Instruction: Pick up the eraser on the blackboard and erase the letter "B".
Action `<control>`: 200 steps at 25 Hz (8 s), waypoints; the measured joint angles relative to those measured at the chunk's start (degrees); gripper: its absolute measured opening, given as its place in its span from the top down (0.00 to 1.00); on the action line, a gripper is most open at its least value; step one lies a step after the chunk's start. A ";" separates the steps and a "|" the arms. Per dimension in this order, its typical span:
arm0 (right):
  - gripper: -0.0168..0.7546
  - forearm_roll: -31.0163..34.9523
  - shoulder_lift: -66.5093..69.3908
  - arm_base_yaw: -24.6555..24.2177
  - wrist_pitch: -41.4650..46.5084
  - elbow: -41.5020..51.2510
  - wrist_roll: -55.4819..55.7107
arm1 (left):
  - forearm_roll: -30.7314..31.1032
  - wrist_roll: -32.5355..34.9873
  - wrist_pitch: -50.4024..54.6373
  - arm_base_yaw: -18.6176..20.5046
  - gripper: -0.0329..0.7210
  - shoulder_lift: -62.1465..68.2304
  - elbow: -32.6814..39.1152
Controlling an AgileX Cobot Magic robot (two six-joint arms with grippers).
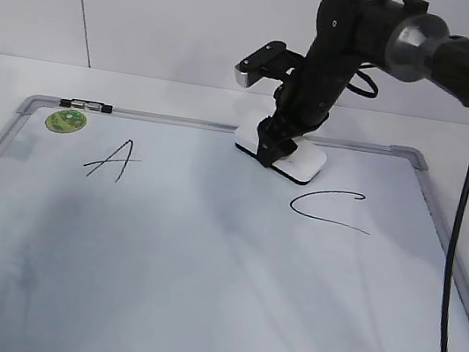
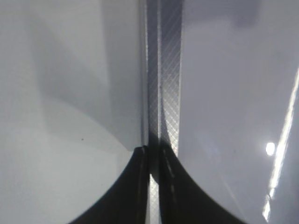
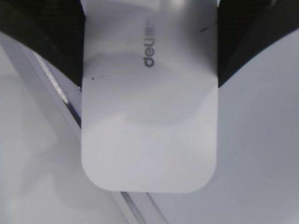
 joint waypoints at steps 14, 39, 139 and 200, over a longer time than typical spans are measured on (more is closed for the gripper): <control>0.30 1.21 0.68 -0.41 2.75 -3.88 -0.22 | 0.00 0.00 -0.03 0.00 0.94 0.00 0.00; 0.30 4.76 -1.81 -1.27 5.98 -5.97 9.97 | 0.00 0.00 0.19 0.00 0.94 0.00 0.00; 0.30 -3.76 -27.28 -14.94 -0.82 41.56 39.79 | -2.29 0.00 4.32 0.00 0.94 0.13 0.00; 0.27 -4.87 -25.43 -15.03 2.53 41.56 42.38 | -3.07 0.10 5.31 0.00 0.94 0.26 0.18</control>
